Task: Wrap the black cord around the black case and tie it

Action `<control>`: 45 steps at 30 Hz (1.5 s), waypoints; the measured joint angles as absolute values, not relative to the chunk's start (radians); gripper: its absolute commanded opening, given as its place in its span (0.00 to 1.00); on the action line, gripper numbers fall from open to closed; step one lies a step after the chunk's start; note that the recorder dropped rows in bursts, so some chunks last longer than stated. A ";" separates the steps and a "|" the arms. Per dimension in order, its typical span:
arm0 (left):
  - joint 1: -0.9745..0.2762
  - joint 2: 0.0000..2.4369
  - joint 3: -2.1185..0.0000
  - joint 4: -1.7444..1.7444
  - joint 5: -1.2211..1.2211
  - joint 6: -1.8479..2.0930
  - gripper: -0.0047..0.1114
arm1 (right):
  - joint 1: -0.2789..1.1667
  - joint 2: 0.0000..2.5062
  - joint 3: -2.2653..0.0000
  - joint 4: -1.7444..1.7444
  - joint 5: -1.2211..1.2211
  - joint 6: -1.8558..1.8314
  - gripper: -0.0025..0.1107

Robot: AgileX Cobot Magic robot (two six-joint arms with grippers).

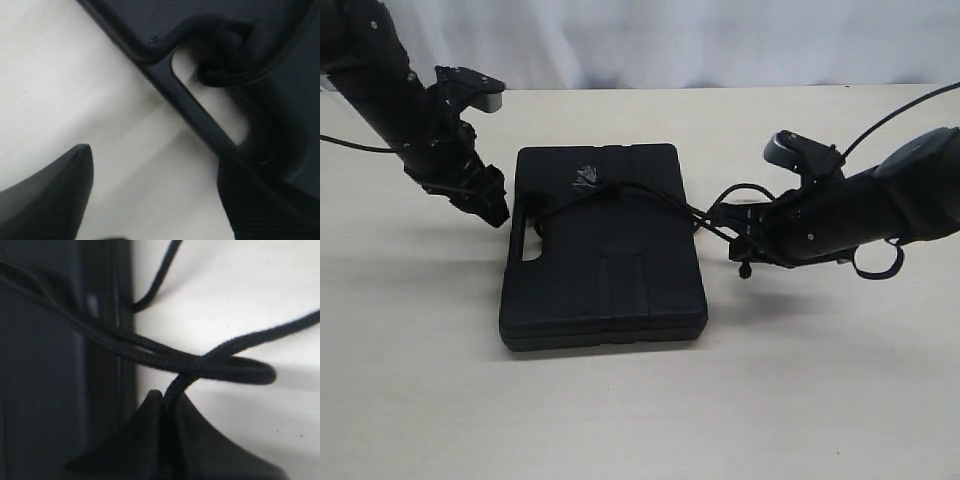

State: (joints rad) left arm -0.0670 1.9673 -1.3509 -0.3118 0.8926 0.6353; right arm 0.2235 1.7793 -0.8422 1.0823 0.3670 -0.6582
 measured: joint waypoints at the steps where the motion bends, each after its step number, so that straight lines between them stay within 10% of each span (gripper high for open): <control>1: -0.067 1.971 -1.351 -0.339 0.899 0.635 0.61 | 0.224 1.758 -0.842 1.074 0.377 -0.658 0.06; 13: -0.067 2.091 -1.351 -0.474 0.907 0.497 0.59 | 0.224 1.530 -0.847 0.902 0.424 -0.551 0.06; 22: -0.071 2.131 -1.351 -0.515 0.874 0.454 0.04 | 0.219 1.511 -0.847 0.885 0.419 -0.537 0.06; 45: 0.172 2.044 -1.344 -0.453 0.828 0.405 0.04 | -0.261 1.372 -0.922 0.653 0.602 -0.484 0.06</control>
